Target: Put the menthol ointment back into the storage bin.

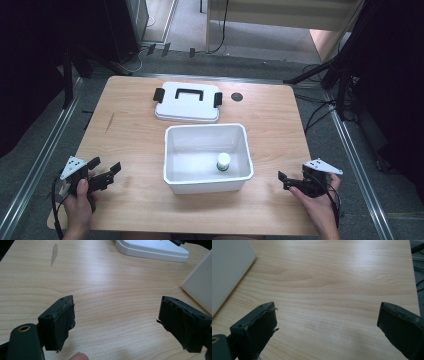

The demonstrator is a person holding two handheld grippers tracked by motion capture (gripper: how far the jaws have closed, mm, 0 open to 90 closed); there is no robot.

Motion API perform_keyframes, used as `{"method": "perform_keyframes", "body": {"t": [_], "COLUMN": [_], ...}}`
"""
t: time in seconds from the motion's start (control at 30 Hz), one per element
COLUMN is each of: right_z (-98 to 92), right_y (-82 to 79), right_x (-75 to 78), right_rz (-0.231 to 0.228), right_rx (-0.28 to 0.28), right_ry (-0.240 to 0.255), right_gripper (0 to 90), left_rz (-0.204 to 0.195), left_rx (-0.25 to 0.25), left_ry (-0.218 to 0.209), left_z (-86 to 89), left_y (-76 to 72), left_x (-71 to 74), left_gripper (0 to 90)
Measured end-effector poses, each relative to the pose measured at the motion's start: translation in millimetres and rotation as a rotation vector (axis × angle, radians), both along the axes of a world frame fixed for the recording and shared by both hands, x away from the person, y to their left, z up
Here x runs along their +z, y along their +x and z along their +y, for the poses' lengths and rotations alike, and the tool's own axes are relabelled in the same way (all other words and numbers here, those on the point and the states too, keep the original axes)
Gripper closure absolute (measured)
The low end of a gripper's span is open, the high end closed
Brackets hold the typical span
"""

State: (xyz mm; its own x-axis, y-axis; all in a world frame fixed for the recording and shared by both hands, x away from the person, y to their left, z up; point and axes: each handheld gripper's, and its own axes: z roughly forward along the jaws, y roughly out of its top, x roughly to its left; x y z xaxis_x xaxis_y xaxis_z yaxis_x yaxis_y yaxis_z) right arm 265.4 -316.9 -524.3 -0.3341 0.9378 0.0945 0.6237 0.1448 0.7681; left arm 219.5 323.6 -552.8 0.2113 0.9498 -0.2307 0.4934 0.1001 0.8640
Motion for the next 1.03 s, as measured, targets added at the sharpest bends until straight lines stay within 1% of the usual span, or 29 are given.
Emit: {"method": "perform_keyframes", "body": {"t": [0.03,0.07,0.13,0.2,0.27,0.37,0.43,0.6,0.63,0.7,0.8,0.9,0.97,1.03], "right_z": [-2.5,-5.8,-12.2,-19.1,-24.1,-31.1,-34.9,-37.6,-37.3,-37.3,-37.8,-38.5,-38.4,-39.1], "right_y": [-2.5,-5.6,-10.3,-14.9,-19.2,-26.1,-30.8,-35.6,-37.3,-38.6,-38.2,-38.4,-38.9,-40.1], "right_x": [-2.5,-5.2,-9.6,-14.2,-18.2,-23.1,-22.9,-23.5,-23.4,-23.1,-23.1,-23.3,-23.3,-23.3], "right_rz": [-0.011,-0.024,-0.036,-0.044,-0.051,-0.053,-0.068,-0.089,-0.107,-0.121,-0.11,-0.119,-0.117,-0.116], "right_rx": [-0.008,-0.029,-0.059,-0.073,-0.082,-0.099,-0.11,-0.122,-0.13,-0.139,-0.145,-0.138,-0.133,-0.138], "right_ry": [0.0,0.003,0.022,0.038,0.043,0.06,0.081,0.104,0.111,0.112,0.117,0.123,0.13,0.133], "right_gripper": [2.9,3.0,2.9,2.9,2.9,2.9,3.0,3.1,3.6,4.2,4.3,6.3,6.6,8.3], "left_rz": [0.0,0.0,-0.001,-0.001,-0.001,-0.001,-0.002,-0.002,-0.001,-0.002,-0.001,-0.001,0.005,0.002], "left_rx": [0.0,0.0,0.0,0.001,0.001,0.001,0.001,0.0,0.0,0.0,0.002,0.005,0.008,0.015], "left_ry": [0.0,0.0,-0.001,0.0,0.0,0.0,0.002,0.001,0.001,0.0,0.0,0.006,0.016,0.018], "left_z": [0.0,0.0,0.0,-0.1,0.0,-0.2,-0.3,-0.3,-0.2,0.0,0.1,-0.4,-0.8,-1.5], "left_y": [0.0,-0.1,-0.1,-0.2,-0.3,-0.3,-0.2,-0.2,-0.2,-0.3,-0.2,0.0,0.2,-0.2], "left_x": [0.0,0.0,0.0,0.0,0.0,0.0,0.0,0.0,0.0,0.0,0.0,0.0,0.2,0.4], "left_gripper": [14.5,14.5,14.5,14.5,14.5,14.5,14.5,14.5,14.5,14.5,14.6,14.5,14.5,14.5]}}
